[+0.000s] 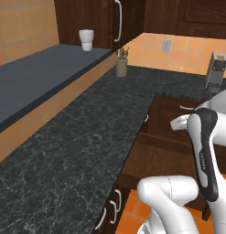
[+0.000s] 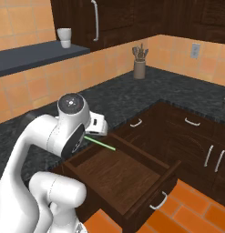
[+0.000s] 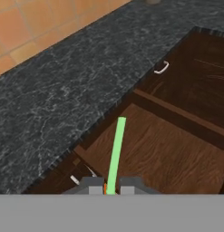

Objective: Take a straw from the drawer in front and place it inside the glass cup on the dining counter.

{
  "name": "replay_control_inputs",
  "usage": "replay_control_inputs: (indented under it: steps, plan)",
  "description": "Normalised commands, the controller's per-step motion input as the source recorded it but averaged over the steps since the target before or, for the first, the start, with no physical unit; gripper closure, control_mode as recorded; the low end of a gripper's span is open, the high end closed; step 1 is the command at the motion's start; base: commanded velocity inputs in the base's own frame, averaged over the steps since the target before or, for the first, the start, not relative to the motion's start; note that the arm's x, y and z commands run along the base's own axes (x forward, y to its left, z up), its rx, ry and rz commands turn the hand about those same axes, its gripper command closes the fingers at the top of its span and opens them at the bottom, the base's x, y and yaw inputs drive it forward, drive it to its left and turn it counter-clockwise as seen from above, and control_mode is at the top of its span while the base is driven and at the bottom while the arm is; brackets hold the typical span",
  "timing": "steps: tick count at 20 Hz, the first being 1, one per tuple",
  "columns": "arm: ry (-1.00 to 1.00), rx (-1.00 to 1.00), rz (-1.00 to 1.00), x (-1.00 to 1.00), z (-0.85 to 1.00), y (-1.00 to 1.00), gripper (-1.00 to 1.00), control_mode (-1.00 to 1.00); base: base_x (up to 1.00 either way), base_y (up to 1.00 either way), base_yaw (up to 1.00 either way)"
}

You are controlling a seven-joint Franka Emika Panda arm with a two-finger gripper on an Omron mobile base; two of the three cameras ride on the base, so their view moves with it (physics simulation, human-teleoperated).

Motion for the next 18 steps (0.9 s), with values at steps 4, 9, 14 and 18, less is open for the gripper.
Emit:
replay_control_inputs:
  steps: [4,9,14,18]
  plan:
    - [0.0,0.0,-0.07,-0.44,-0.01,0.01,1.0,1.0,-0.22,0.0,-0.05]
    - [0.0,0.0,0.0,0.0,0.0,0.0,1.0,1.0,-0.96,0.0,-0.37]
    - [0.0,0.0,0.0,0.0,0.0,0.0,1.0,1.0,-0.8,0.0,-0.61]
    - [0.0,0.0,0.0,0.0,0.0,0.0,1.0,1.0,-0.53,0.0,-0.71]
